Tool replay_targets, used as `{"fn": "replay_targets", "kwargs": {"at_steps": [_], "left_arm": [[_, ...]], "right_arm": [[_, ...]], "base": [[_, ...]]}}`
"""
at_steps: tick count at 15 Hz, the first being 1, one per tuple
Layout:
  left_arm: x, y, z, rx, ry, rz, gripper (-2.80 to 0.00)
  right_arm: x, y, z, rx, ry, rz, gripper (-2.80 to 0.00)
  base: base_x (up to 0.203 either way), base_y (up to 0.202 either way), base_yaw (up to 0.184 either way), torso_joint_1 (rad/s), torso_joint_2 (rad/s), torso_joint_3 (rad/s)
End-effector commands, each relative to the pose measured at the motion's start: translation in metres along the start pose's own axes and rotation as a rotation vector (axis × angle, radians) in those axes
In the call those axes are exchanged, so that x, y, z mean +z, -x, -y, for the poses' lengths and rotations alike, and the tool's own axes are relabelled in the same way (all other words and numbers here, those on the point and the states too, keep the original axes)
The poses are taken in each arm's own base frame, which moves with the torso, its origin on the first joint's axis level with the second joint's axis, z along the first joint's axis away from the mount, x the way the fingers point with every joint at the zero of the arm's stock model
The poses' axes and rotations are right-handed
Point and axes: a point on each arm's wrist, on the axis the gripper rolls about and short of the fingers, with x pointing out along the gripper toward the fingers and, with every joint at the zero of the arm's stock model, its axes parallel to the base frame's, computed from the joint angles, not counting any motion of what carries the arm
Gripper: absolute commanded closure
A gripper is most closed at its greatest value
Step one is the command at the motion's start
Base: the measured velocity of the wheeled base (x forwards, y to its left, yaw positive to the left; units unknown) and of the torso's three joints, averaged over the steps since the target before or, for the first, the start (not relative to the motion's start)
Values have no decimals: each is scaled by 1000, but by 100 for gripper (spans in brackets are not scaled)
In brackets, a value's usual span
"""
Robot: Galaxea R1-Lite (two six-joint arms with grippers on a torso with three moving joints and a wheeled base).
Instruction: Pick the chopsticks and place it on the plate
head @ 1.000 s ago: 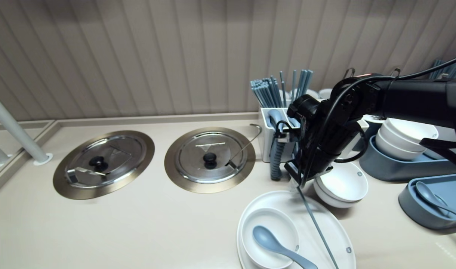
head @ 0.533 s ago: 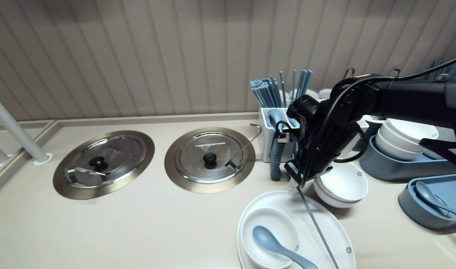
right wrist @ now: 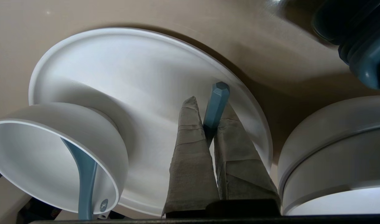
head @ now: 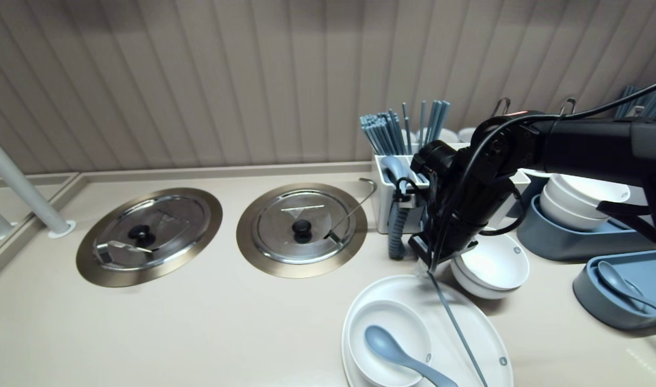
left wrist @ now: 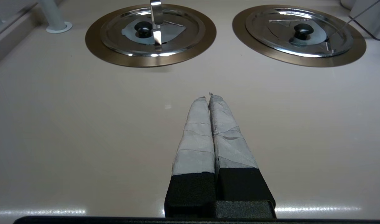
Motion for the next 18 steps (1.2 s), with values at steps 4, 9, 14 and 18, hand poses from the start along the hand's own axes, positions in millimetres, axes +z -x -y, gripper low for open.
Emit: {"fn": "replay_targets", "kwargs": {"at_steps": [4, 9, 14, 18], "left_arm": [[-2, -1, 0, 1, 1, -8, 0], [-2, 0, 0, -1, 1, -7, 0], [-2, 0, 0, -1, 1, -7, 0], [-2, 0, 0, 0, 1, -7, 0]], "right_arm": [[1, -9, 0, 0, 1, -26, 0], [1, -4, 0, 0, 0, -12, -280], [-1, 6, -1, 1, 0, 17, -280], [-6, 29, -4, 3, 1, 73, -280]], "base": [[0, 0, 0, 0, 0, 0], [0, 0, 0, 0, 0, 0], [0, 0, 0, 0, 0, 0], [0, 0, 0, 0, 0, 0]]}}
